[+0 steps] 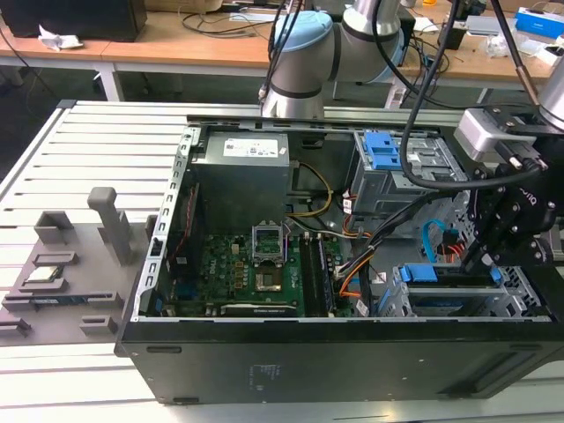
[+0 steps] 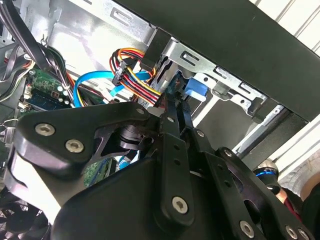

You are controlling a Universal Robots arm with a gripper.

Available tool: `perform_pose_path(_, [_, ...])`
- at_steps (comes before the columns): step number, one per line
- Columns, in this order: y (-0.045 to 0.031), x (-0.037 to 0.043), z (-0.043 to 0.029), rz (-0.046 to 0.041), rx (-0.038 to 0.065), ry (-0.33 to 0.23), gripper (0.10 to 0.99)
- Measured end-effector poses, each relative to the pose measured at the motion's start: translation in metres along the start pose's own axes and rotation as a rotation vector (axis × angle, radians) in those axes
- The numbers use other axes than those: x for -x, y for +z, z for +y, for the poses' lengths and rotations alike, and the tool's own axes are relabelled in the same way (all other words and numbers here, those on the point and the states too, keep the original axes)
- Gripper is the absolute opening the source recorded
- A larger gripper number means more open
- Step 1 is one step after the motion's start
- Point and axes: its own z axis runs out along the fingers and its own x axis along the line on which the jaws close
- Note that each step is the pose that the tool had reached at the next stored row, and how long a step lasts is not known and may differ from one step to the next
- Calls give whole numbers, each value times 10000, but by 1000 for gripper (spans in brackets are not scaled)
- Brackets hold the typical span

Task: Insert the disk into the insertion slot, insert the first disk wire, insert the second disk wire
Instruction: 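Insert the first disk wire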

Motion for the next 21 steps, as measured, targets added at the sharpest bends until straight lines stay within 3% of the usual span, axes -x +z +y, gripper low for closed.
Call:
perform_pose_path(4, [11,1,0,-25,4,0,169])
perform_pose_path(6, [5,1,0,-9,0,1,243])
perform_pose_path(9, [-26,-1,1,-5,0,0,243])
perform_pose_path(16, [-249,34,11,-5,0,1,243])
perform_pose_path(17, [-296,54,14,-7,1,1,227])
perform_pose_path(19, [-371,69,17,-7,0,1,106])
perform_pose_path(21, [-409,72,19,-5,1,0,106])
